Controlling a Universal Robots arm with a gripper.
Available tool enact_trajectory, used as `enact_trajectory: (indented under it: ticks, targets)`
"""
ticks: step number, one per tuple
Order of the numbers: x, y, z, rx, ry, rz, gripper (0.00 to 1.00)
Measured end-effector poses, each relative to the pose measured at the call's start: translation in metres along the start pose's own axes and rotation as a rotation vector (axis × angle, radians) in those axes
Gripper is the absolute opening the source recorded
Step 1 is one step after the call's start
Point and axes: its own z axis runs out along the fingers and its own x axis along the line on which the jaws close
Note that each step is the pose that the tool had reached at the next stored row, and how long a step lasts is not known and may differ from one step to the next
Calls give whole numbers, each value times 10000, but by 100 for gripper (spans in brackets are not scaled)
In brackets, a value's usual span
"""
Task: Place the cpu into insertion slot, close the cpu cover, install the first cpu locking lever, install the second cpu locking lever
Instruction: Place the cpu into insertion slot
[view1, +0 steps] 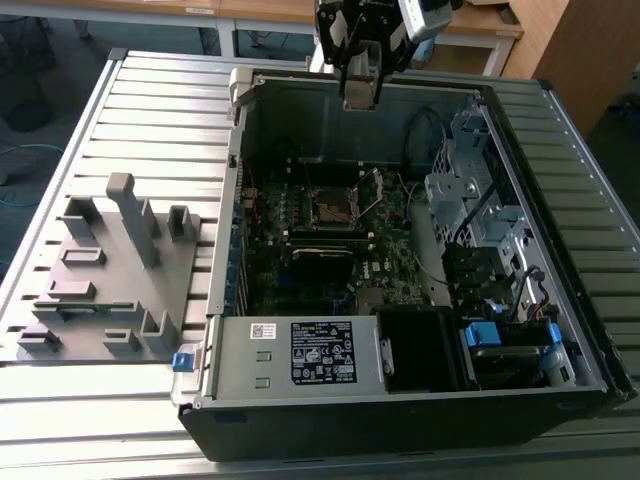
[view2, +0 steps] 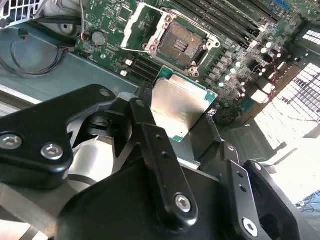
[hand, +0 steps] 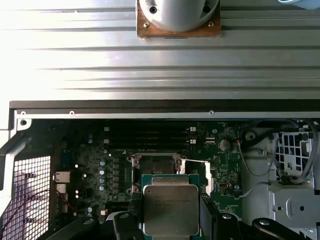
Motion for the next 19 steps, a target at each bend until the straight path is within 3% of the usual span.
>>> enact_trajectory:
  ticks: [6,16,19]
  targets:
    - [-1,-4,40,0,0,0,54]
    - [-1,-4,43,-1,0,0,54]
    - [-1,-8,85,-19,-1,1,54]
